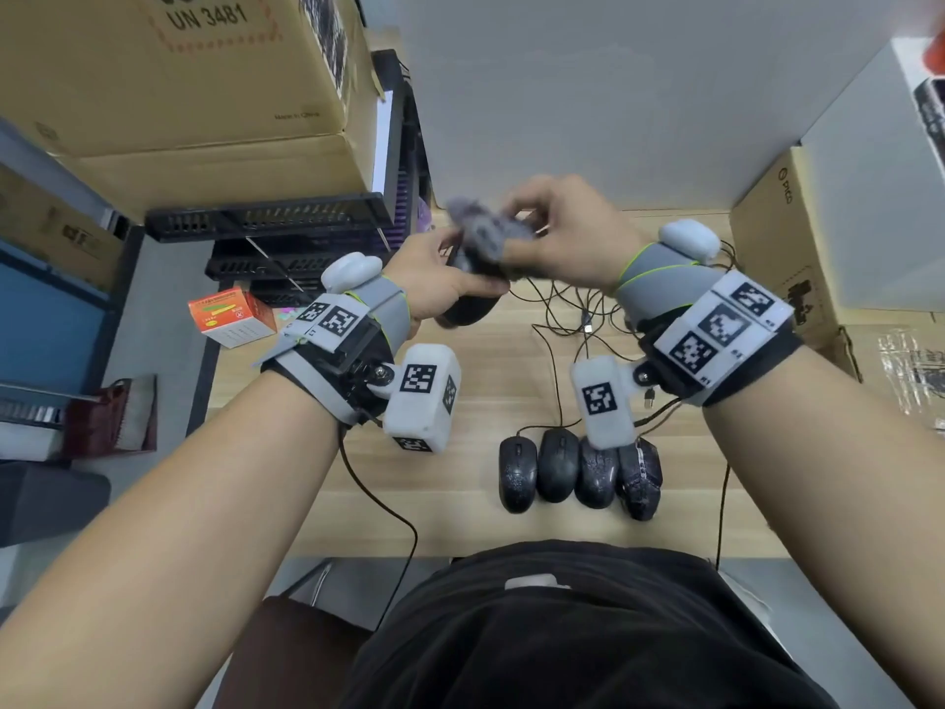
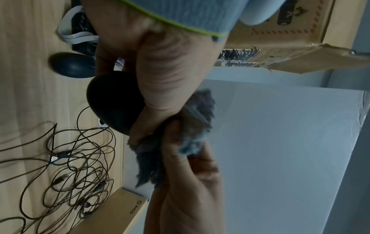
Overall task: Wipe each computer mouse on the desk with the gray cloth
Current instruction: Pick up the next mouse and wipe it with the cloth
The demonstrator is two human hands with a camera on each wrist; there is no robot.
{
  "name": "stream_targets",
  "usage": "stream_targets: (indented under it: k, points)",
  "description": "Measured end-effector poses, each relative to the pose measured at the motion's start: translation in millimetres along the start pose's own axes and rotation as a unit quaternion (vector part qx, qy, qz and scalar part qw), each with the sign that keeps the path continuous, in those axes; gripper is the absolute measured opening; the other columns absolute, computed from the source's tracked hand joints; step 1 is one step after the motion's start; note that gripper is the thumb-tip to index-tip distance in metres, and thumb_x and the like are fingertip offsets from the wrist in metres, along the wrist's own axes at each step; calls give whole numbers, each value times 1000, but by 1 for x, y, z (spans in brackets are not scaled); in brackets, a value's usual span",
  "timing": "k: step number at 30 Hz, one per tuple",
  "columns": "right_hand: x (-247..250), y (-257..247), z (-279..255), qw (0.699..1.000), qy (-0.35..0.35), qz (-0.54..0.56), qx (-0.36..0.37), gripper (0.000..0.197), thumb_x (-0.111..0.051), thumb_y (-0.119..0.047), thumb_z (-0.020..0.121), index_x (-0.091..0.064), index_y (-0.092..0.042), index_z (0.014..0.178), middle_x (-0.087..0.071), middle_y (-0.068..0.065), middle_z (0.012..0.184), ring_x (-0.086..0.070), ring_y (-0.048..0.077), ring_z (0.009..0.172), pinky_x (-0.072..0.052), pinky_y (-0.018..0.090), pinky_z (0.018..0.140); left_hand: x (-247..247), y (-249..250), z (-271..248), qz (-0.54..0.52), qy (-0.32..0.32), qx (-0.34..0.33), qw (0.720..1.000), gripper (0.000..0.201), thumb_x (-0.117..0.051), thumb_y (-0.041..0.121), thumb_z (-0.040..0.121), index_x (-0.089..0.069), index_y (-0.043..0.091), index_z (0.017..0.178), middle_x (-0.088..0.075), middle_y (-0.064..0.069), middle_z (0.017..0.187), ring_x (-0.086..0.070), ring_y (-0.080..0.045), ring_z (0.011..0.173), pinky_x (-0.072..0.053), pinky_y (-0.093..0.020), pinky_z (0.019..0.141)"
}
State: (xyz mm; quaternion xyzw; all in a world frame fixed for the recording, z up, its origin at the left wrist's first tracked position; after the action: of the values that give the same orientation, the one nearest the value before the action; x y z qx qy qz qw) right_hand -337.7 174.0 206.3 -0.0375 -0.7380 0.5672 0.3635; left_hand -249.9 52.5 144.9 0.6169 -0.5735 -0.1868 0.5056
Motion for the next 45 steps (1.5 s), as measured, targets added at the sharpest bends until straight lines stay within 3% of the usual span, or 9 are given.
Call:
stream_targets:
  k: [3,7,15,20,23,26,29,37,45]
  points:
    - [-11,-3,3,994,-28,-100,20,23,-78,-12,73,-67,-32,74,-65,5,73,-55,12,52,-41,19,48,2,-1,5,38,16,-10,999,49,-78,2,79,-65,11,125,-72,-9,115,-69,-23,106,-56,-35,90]
    - [20,17,10,984,160,-75,-17,21,-74,-19,74,-60,-24,89,-60,-5,74,-54,16,68,-39,22,63,-9,7,-5,-3,-47,-43,998,72,-94,23,53,-70,23,121,-77,4,107,-71,-15,105,-54,-34,97]
    - [-1,-6,12,983,19,-180,11,26,-66,-12,77,-77,-25,98,-70,6,86,-61,24,82,-45,28,69,-9,5,-8,22,-1,-31,999,82,-91,41,31,-75,18,109,-77,-3,104,-72,-24,102,-59,-44,92]
    - [-8,-18,6,973,-26,-227,45,41,-58,-4,77,-75,-27,107,-65,15,88,-60,31,85,-48,35,74,-2,6,-9,51,9,-11,999,39,-96,13,51,-73,17,83,-70,0,78,-62,-16,67,-55,-29,58]
    - [-24,-25,2,960,-103,-251,66,39,-60,-8,83,-72,-30,112,-58,-6,84,-55,19,85,-43,29,75,-5,1,-8,4,-12,3,1000,33,-89,-7,55,-69,4,78,-69,-3,71,-59,-19,74,-56,-31,65]
    - [-7,-5,14,969,-45,-244,-6,41,-57,-8,82,-73,-32,110,-58,-3,77,-52,19,79,-42,26,69,-3,0,-9,39,11,12,999,50,-95,23,43,-78,15,89,-75,0,81,-69,-20,78,-62,-36,74]
    - [2,9,17,961,-4,-274,-37,35,-51,-4,81,-74,-20,102,-49,3,73,-46,27,77,-39,30,66,0,0,-9,42,10,11,999,56,-96,13,53,-78,18,106,-76,-4,93,-70,-19,79,-62,-31,68]
    - [-29,-20,2,966,-60,-228,103,43,-54,-7,87,-67,-30,121,-40,7,97,-41,17,88,-35,32,80,0,3,0,43,3,23,999,51,-92,16,48,-73,-4,90,-61,-4,77,-48,-18,72,-43,-28,65]
    - [36,45,1,971,134,-172,-93,44,-49,0,85,-71,-21,117,-47,-9,75,-59,14,88,-39,16,70,4,4,-6,-131,-32,79,988,39,-81,19,83,-67,14,120,-72,0,96,-69,-14,80,-54,-22,52]
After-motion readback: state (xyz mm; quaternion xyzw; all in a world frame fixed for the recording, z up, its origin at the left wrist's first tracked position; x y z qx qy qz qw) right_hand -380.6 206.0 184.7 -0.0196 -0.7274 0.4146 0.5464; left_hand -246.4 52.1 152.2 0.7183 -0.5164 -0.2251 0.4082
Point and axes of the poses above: each hand's wrist, its own z-axis towards the middle knuckle, its own x-axis out of the back of the hand, y = z × x, the point moved 6 cm from there along z, towards the middle knuckle
